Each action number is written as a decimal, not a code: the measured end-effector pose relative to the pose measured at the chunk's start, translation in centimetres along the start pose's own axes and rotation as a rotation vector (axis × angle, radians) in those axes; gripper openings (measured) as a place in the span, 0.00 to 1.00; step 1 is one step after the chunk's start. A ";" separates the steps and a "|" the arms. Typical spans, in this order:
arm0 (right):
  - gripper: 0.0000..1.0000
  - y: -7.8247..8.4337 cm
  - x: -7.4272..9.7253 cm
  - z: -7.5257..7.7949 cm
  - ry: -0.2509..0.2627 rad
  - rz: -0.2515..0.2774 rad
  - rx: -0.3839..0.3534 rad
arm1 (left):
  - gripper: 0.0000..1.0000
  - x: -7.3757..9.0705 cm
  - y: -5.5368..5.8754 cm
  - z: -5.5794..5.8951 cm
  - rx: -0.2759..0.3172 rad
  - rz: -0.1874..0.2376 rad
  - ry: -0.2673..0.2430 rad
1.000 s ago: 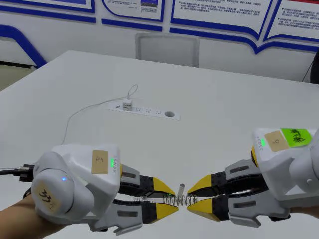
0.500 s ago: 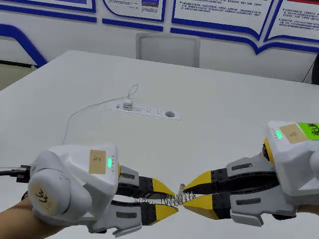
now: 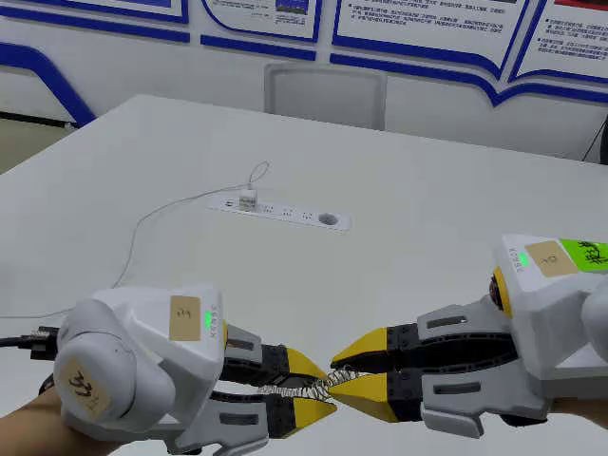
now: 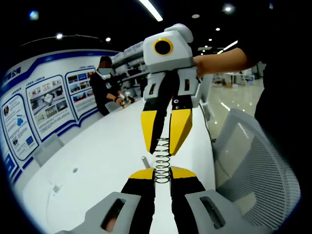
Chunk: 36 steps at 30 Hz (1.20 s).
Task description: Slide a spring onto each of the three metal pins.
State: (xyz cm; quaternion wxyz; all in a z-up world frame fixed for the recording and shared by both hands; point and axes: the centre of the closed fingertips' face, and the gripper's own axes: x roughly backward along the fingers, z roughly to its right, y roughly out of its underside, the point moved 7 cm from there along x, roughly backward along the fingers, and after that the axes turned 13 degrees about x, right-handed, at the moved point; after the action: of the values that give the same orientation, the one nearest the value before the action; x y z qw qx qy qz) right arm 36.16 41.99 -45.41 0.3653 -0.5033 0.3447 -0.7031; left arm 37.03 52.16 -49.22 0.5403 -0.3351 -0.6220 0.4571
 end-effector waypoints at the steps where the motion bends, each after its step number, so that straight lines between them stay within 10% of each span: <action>1: 0.11 0.0 -0.1 0.0 0.002 0.005 0.000 | 0.10 0.0 0.0 0.0 0.001 0.001 -0.002; 23: 0.11 -0.7 -1.6 0.9 0.055 0.035 -0.024 | 0.12 0.6 0.5 -0.9 0.077 0.041 -0.050; 36: 0.11 0.1 -0.4 2.7 0.130 0.008 -0.049 | 0.31 1.4 1.5 -2.0 0.149 0.040 -0.102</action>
State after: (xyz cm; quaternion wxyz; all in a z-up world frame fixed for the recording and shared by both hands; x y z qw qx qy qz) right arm 38.85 41.96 -44.99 0.3324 -0.4639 0.3870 -0.7242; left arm 38.60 54.37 -50.16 0.5222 -0.2827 -0.6062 0.5291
